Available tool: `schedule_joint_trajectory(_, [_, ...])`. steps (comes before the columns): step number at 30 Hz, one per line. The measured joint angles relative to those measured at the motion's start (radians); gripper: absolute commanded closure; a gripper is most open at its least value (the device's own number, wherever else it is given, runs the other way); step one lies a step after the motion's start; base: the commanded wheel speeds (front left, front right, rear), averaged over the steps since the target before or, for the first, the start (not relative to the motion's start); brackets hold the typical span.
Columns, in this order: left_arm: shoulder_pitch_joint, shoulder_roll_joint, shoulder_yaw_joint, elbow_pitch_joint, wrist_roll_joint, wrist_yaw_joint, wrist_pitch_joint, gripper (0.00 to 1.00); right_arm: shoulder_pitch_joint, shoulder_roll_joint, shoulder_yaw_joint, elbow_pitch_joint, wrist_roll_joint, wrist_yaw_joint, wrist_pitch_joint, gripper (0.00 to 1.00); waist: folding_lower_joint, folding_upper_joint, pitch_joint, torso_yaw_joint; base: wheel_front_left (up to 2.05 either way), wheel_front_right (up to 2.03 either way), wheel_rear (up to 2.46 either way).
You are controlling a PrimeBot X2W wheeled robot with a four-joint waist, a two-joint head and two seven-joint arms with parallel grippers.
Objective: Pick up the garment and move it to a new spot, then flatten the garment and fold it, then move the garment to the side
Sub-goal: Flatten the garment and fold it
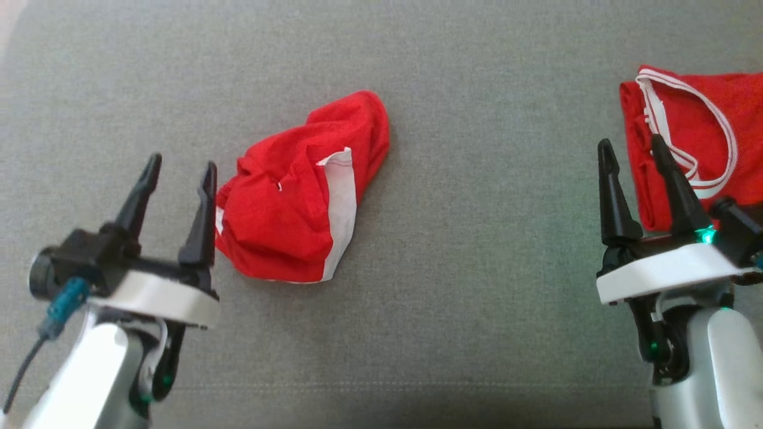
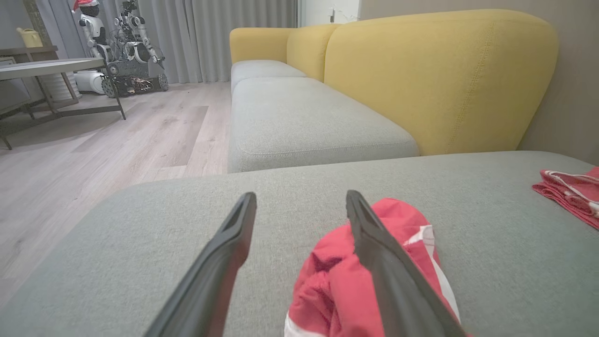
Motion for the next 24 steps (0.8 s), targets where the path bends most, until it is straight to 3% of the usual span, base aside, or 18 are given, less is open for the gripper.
schedule_joint_trajectory(16, [0.077,0.002,-0.001,-0.024,0.006,-0.001,0.000,0.00,0.044,0.000,0.007,-0.018,-0.015,0.000,0.031,0.00,0.0000,0.0000,-0.044,0.011,0.00,0.00,0.00])
schedule_joint_trajectory(24, [0.063,-0.019,-0.002,-0.033,0.006,-0.003,0.000,0.00,0.015,-0.001,0.072,0.022,-0.051,0.000,0.063,0.00,0.0000,0.0000,-0.020,0.068,0.00,0.00,0.00])
